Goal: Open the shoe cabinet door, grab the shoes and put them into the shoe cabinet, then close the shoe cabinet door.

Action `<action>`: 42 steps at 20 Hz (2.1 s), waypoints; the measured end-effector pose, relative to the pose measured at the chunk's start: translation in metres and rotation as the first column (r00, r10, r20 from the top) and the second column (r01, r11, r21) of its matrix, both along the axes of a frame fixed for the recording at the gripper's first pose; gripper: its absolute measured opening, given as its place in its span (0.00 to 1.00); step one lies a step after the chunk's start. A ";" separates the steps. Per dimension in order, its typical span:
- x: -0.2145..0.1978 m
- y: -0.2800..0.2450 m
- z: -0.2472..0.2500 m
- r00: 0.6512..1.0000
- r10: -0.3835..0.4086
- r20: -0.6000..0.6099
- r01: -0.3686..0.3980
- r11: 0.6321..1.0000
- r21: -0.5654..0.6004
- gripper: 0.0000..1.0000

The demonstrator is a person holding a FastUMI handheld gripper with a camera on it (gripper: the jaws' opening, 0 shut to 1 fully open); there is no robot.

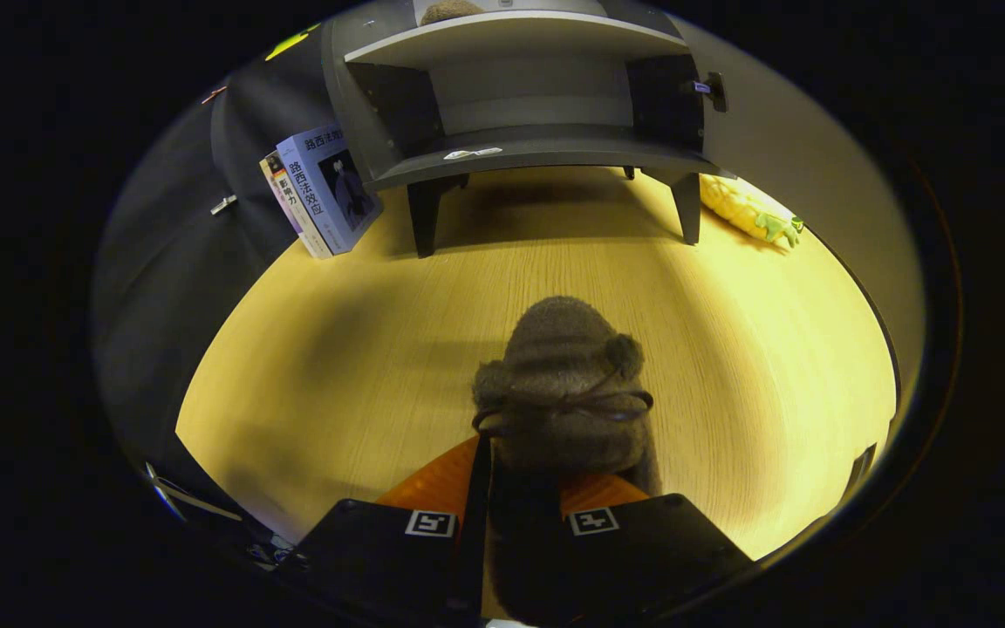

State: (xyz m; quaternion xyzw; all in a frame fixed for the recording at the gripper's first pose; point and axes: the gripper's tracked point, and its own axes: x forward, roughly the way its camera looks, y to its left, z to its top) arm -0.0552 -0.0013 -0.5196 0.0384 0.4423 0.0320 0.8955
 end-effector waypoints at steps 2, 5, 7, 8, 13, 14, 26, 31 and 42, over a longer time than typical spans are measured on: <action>0.010 -0.001 -0.002 1.000 0.007 0.019 -0.007 1.000 -0.016 0.32; 0.022 -0.003 -0.005 0.999 0.018 0.042 -0.016 0.999 -0.036 0.30; 0.028 -0.003 -0.005 0.998 0.019 0.056 -0.016 0.999 -0.041 0.31; 0.030 -0.005 -0.005 0.997 0.013 0.071 -0.010 0.999 -0.045 0.30; 0.033 -0.003 -0.006 0.998 0.016 0.065 -0.013 0.999 -0.046 0.05; 0.033 -0.003 -0.007 0.998 0.013 0.054 -0.011 0.999 -0.038 0.05; 0.064 0.008 0.179 0.965 0.055 0.255 -0.035 0.996 -0.080 0.05; 0.096 0.004 0.265 0.934 0.038 0.356 -0.004 0.995 -0.095 0.05; 0.181 -0.008 0.383 0.874 -0.005 0.486 0.065 0.992 -0.108 0.05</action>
